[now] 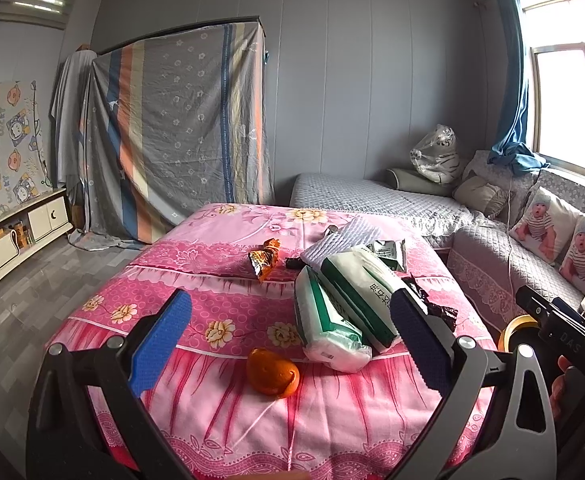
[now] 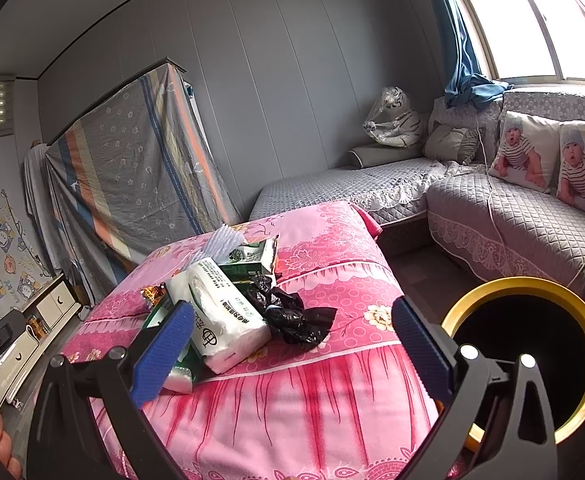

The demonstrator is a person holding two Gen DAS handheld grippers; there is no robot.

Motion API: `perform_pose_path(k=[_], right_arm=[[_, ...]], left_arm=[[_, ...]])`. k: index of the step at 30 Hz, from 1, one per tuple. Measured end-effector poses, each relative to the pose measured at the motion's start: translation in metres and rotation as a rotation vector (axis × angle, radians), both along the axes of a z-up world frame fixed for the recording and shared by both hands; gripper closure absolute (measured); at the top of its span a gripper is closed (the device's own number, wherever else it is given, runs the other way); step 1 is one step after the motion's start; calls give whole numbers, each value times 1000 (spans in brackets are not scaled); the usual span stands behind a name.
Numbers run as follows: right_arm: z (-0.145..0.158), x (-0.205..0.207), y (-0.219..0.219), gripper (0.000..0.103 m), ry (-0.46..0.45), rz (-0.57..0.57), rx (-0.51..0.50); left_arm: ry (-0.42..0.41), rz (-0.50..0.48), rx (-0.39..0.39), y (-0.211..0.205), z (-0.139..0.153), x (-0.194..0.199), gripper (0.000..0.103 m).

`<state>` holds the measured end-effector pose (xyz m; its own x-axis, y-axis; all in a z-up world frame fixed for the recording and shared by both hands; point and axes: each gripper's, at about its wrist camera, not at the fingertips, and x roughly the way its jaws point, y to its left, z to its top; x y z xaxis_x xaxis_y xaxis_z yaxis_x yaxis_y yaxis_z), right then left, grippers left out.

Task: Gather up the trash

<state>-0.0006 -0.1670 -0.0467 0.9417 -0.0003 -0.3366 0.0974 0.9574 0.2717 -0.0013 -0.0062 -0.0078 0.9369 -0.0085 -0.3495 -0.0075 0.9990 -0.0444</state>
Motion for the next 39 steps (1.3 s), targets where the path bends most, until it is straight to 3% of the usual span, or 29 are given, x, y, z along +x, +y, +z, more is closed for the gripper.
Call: perform_pose_path(k=[39], right_arm=[[-1,1,-4,8,5,-12,8]], left_arm=[[2,0,1,3,5,0,8]])
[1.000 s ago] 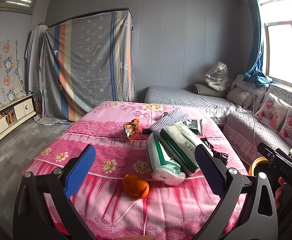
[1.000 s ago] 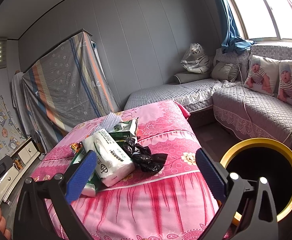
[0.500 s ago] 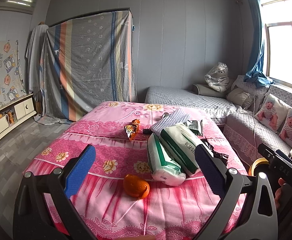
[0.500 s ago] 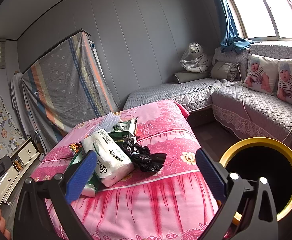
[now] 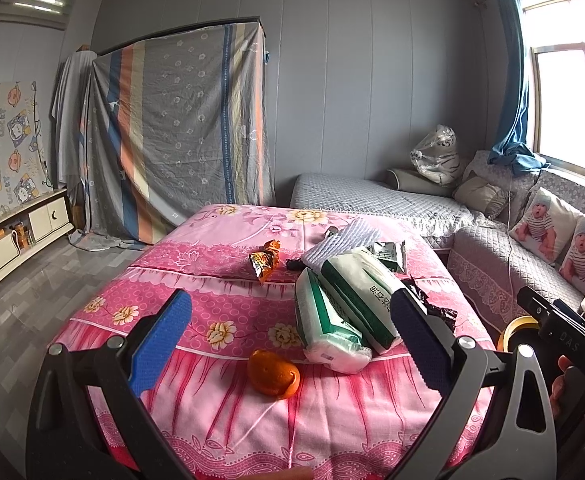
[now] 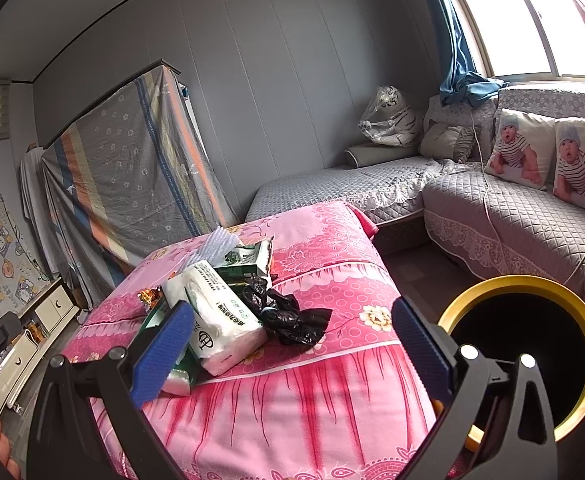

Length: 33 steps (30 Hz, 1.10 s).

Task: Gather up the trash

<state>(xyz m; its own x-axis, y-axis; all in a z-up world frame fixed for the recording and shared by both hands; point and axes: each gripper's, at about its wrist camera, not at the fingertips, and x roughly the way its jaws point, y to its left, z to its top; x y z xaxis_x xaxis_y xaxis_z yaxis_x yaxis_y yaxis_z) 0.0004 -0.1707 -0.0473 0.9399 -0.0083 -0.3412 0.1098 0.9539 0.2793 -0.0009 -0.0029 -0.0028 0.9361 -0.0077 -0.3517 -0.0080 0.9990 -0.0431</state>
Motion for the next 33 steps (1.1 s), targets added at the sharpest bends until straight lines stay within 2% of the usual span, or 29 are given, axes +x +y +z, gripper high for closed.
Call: perform_pose_path(k=[11,17,21,23,24,26,29,31,33], right_arm=[[4,-3,-1,8,-23,0,-1],[9,-10,-1,8,-111,4,-36],[18,-16,-11,8,-229,-37,-76],[23,-20,-16,8,-299,-21,-94],[26,-19,-19,8,-311,-7,-107],[32,-11,-25,8,-295,52,-96],[36,5,-33,8,-246,141,-39],[39,18,-28,8,-210,178,-81],[39,36,-13,8,-133,261,-154]], left_arm=[[10,-6,1,0,1,0,8],[36,-35,-54,8,-6,3,8],[19,-172,-147,14,-19,2,8],[-46,-301,-217,15,-27,-4,8],[-49,-360,-240,13,-29,-5,8],[-33,-405,-236,8,-30,-1,8],[11,-417,-203,3,-30,11,8],[30,-418,-147,5,-31,18,8],[37,-396,-61,10,-34,25,8]])
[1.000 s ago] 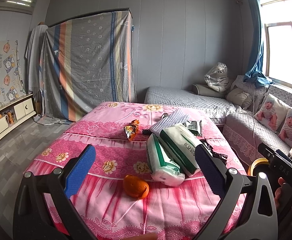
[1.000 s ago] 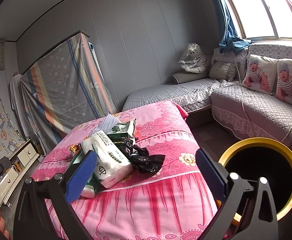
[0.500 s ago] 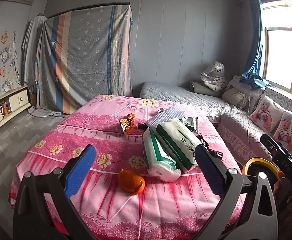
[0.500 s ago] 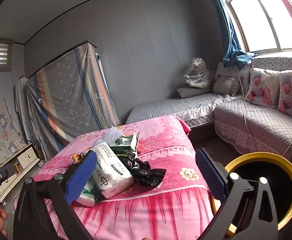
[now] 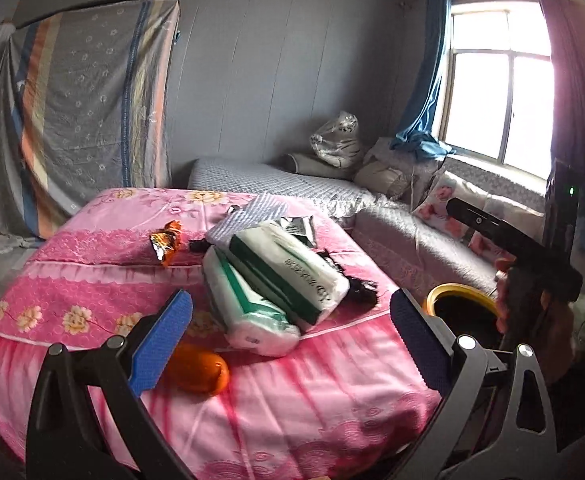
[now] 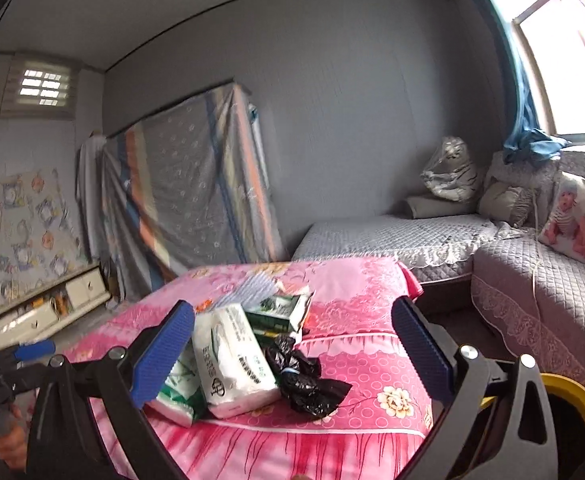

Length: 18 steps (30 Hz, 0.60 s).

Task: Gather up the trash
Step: 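Grasp the white tissue pack with the right tool while the left tool grasps the green-striped pack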

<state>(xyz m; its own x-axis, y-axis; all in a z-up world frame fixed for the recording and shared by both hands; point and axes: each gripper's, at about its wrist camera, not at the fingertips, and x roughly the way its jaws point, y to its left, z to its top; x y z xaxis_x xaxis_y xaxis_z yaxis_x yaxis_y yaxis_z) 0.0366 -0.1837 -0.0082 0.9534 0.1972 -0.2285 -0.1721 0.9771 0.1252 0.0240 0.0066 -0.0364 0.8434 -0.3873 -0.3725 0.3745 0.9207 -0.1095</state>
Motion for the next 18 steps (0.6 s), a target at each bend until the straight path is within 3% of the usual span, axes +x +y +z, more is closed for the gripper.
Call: perform_pose_path(k=[2,4,7,11,18], right_arm=[[-6,26,26,8,126,96,-135],[-18,44,55,8,182,137,-271],[-27,82,79,8,280,247,-323],[-32,140,108,8,423,328,-392],[-60,196,144,8,614,424,-503]], left_arm=[[19,50,81,13,-2,9,8],[58,98,138,22,-8,23,8],[124,94,177,36,-15,40,8],[190,71,131,52,-21,64,8],[342,-3,30,70,-39,104,8]])
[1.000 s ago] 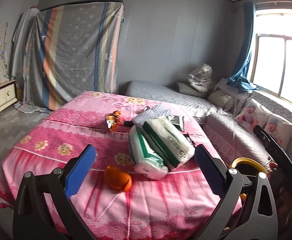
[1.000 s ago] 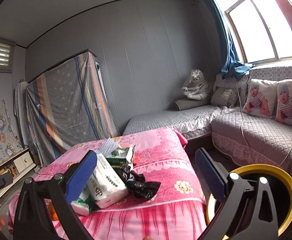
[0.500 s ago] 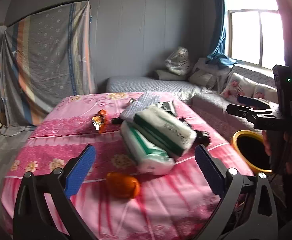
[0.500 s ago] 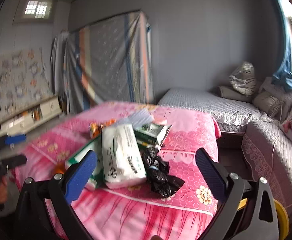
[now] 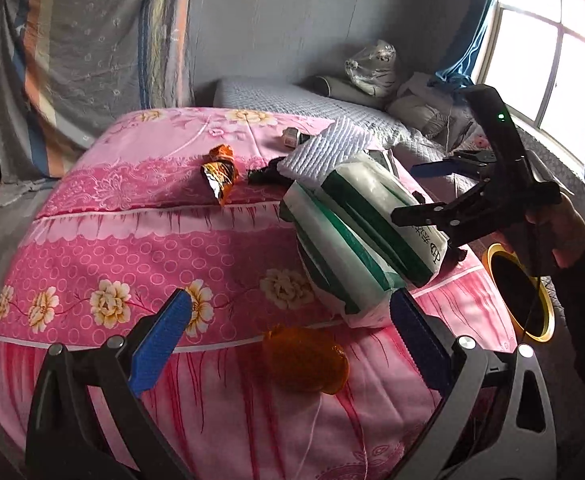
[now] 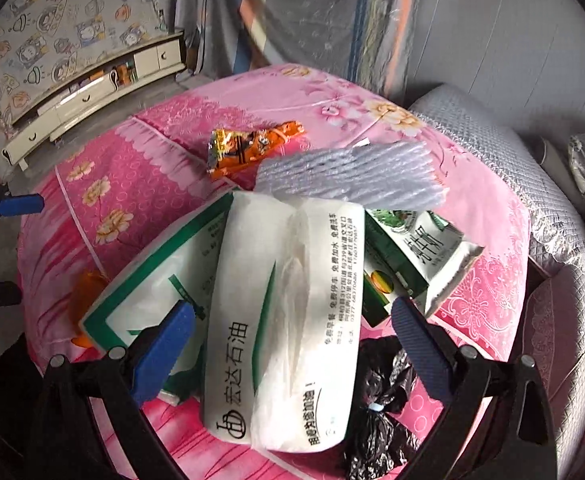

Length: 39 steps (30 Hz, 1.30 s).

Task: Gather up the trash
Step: 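Grasp the white tissue pack with the right tool while the left tool grasps the green-striped pack, then carry both tissue packs to the yellow bin and open both tools over it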

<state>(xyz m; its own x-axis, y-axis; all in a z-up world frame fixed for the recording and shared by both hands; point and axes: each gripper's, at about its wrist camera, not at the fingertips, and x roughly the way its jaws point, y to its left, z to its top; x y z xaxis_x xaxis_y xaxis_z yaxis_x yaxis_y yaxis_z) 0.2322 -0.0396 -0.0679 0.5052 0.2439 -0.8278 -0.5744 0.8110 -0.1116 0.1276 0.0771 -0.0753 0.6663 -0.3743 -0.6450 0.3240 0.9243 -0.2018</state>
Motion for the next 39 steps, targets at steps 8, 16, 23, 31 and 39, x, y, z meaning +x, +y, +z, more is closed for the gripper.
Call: perform_pose_path(k=[8,16,23,31,39], right_arm=[[-28,24,1,8,124,-31,42],[-27,4,2,24,90,-27,78],[28,-28,-57,23,27,-55,379],[54,-73,-107,23,-16,-84,530],[58,-114,-129,23,-43,-105,609]], left_arm=[[49,-103,26,-12,-11,15,8],[74,-152,39,-30,-6,33,8],[108,-240,90,-62,-11,53,8],[267,-299,123,-90,-41,103,8],[312,-269,187,-112,-57,118,47]])
